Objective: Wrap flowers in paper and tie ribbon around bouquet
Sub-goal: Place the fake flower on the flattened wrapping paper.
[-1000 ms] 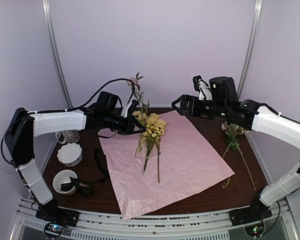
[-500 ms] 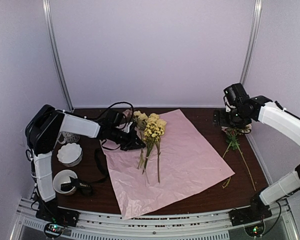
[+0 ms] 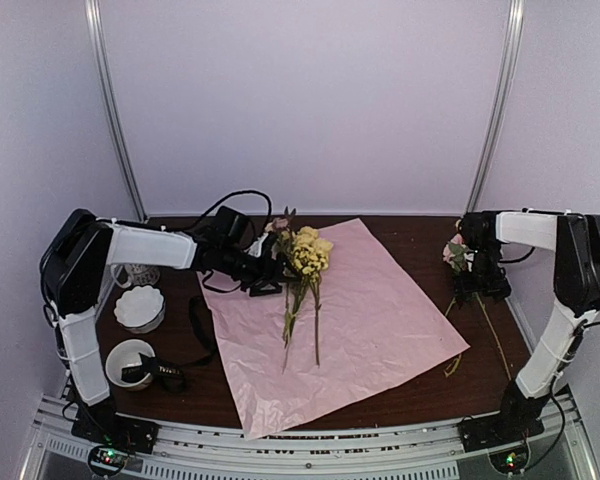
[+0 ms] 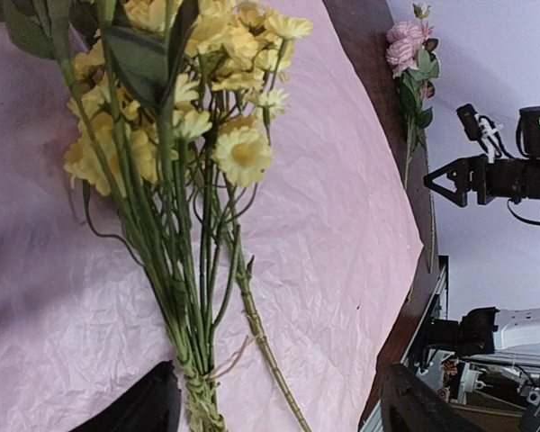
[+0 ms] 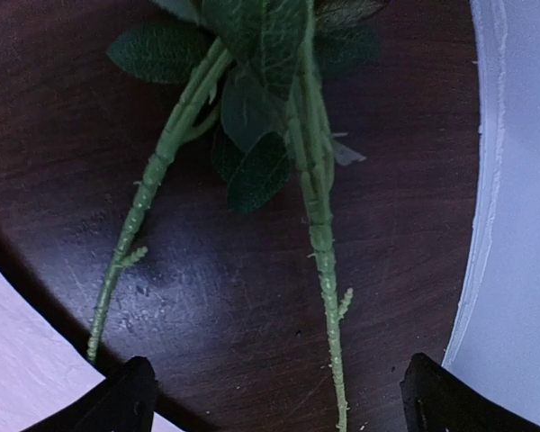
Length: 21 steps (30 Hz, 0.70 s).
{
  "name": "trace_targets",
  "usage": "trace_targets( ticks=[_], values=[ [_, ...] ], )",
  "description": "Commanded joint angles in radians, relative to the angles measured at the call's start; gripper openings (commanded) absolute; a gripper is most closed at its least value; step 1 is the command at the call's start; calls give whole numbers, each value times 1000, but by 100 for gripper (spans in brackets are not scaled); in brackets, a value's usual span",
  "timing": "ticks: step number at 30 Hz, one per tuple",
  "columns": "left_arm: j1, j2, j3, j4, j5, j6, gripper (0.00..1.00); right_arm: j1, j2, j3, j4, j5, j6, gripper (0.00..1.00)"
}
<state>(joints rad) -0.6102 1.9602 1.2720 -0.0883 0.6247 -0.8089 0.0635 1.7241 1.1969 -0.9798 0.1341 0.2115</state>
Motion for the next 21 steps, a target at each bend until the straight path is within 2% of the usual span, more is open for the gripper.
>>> trace_targets(
  ticks=[1, 4, 7, 9, 13, 15, 21],
  values=[
    [-16, -134, -19, -57, -93, 73, 85, -28, 67, 93, -59, -8, -66, 92],
    [-51, -202, 35, -203, -230, 211, 88, -40, 136, 133, -69, 9, -103, 84],
    [-114, -253, 82, -343, -484, 372, 90, -42, 181, 137, -64, 27, -136, 74],
    [-126, -279, 77, -375, -531, 402, 90, -45, 202, 133, -53, 33, -151, 68],
    [-126, -339, 35, -380, -577, 431, 90, -63, 245, 125, -56, 52, -162, 71],
    [-126, -364, 17, -377, -601, 449, 91, -76, 253, 120, -52, 53, -162, 67],
    [-126, -369, 11, -391, -635, 474, 90, -88, 252, 103, -48, 44, -180, 15]
  ],
)
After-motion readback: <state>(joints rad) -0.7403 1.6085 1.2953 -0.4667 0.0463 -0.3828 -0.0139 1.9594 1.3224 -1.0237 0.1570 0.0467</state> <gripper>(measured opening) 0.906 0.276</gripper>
